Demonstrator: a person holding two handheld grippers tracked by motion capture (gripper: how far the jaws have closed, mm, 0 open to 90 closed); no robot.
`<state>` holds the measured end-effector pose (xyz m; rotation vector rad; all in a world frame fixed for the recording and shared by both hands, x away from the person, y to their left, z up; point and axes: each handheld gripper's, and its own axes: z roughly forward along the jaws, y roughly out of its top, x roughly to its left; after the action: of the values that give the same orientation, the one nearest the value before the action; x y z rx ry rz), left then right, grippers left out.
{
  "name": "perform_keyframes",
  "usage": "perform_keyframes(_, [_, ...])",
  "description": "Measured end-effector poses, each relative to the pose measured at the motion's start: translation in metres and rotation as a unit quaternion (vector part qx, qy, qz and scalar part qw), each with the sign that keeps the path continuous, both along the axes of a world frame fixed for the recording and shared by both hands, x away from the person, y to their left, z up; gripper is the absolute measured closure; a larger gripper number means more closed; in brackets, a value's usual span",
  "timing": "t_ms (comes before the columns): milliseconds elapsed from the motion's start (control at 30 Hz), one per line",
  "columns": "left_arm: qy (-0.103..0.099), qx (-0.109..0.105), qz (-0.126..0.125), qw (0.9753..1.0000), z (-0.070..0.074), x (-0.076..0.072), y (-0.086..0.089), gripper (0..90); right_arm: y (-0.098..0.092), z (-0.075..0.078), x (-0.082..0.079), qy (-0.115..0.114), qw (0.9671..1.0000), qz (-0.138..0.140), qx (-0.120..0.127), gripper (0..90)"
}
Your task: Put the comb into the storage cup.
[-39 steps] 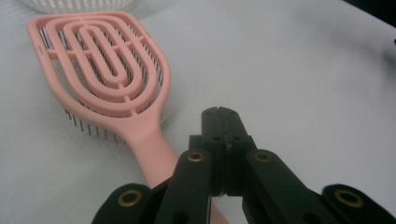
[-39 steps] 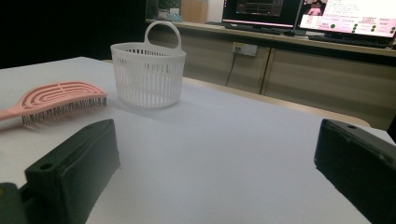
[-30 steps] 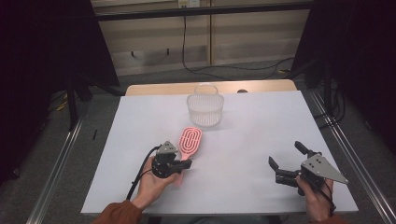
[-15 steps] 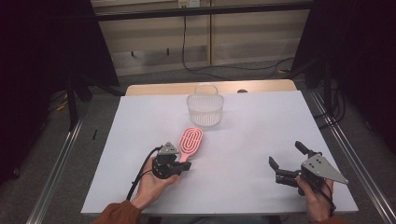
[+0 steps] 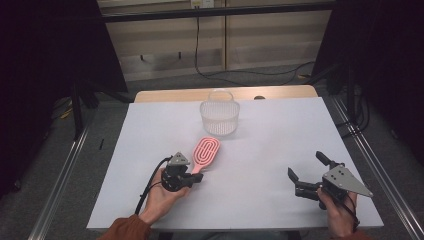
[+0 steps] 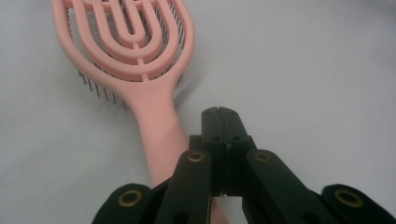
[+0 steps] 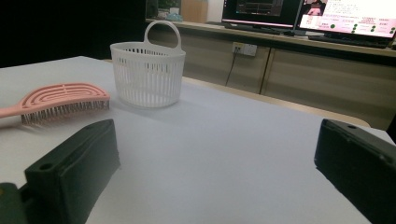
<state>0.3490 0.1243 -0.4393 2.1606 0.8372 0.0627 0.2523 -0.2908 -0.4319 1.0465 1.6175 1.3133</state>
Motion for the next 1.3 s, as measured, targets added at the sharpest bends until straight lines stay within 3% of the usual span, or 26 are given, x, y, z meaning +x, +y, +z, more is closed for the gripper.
perform_keyframes(133, [-0.002, 0.004, 0.003, 1.0000, 0.001, -0.001, 0.001, 90.0, 0.000, 0.000, 0.000, -0.001, 1.0000, 0.000, 0.000, 0.0])
perform_keyframes(400, [0.013, -0.007, 0.002, 0.9999, -0.001, 0.001, 0.003, 90.0, 0.000, 0.001, -0.001, -0.007, 0.9999, -0.002, 0.008, 0.0])
perform_keyframes(500, [0.022, -0.007, 0.000, 0.9997, -0.002, 0.002, 0.003, 90.0, 0.000, 0.001, -0.001, -0.001, 0.9995, 0.001, 0.032, 0.0])
perform_keyframes(900, [0.016, -0.006, 0.007, 0.9998, 0.000, 0.002, 0.009, 90.0, 0.001, 0.002, -0.001, -0.011, 0.9998, -0.001, 0.018, 0.0])
perform_keyframes(1000, [0.013, -0.005, 0.005, 0.9999, 0.000, 0.003, 0.011, 90.0, 0.000, 0.001, 0.000, -0.007, 0.9997, -0.003, 0.025, 0.0])
perform_keyframes(1200, [0.002, -0.027, 0.005, 0.9996, 0.005, 0.002, 0.013, 90.0, 0.000, 0.001, 0.000, -0.005, 0.9997, -0.002, 0.022, 0.0])
perform_keyframes(1300, [-0.025, -0.046, 0.012, 0.9986, 0.009, 0.002, 0.016, 86.1, -0.001, 0.001, 0.000, -0.010, 0.9998, -0.005, 0.019, 0.0])
